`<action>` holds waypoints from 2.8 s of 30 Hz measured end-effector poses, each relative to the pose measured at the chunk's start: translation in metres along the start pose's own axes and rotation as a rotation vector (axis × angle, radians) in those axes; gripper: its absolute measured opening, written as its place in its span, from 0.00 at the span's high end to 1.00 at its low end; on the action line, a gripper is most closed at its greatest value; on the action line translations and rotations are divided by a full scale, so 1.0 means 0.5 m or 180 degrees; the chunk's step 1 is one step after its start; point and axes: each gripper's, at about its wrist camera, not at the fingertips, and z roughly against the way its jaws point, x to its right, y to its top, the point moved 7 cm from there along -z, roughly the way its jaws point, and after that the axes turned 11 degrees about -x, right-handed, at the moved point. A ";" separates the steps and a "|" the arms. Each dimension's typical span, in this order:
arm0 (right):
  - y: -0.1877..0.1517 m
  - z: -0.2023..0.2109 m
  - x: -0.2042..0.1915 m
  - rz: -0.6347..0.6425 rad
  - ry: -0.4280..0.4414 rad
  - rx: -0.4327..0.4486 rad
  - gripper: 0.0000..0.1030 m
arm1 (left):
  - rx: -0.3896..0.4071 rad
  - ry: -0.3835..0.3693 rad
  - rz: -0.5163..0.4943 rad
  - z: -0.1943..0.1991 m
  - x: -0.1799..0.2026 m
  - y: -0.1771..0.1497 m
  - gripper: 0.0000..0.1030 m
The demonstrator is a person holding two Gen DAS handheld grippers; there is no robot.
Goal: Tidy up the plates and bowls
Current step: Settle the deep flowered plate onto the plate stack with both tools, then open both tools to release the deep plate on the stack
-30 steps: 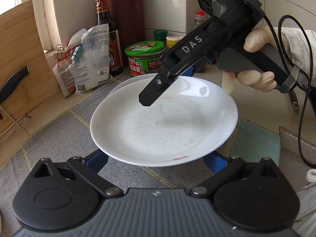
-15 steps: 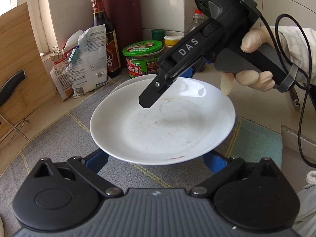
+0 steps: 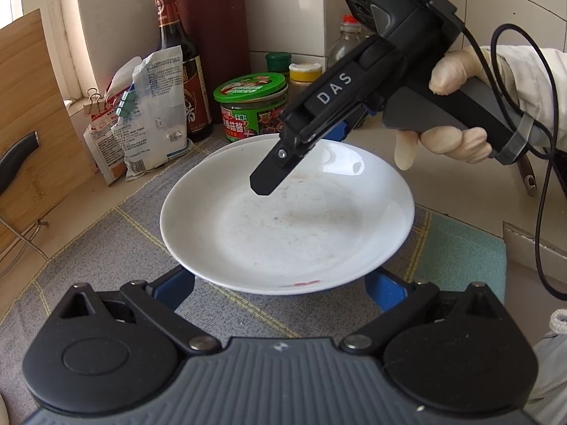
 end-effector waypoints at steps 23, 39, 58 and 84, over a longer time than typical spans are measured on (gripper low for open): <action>0.014 -0.024 -0.011 0.0074 -0.0107 -0.0163 0.04 | 0.0085 0.0107 -0.0015 0.024 -0.014 -0.005 0.01; 0.016 -0.038 -0.005 0.0108 -0.0432 -0.0294 0.02 | 0.0144 0.0073 0.0006 0.022 -0.015 0.004 0.01; 0.001 -0.012 0.003 0.0030 -0.0483 -0.0312 0.00 | 0.0282 0.0076 0.0045 0.029 -0.029 0.025 0.01; -0.021 0.018 -0.001 0.0002 -0.0600 -0.0275 0.00 | 0.0195 -0.0111 -0.0038 0.015 -0.023 0.020 0.01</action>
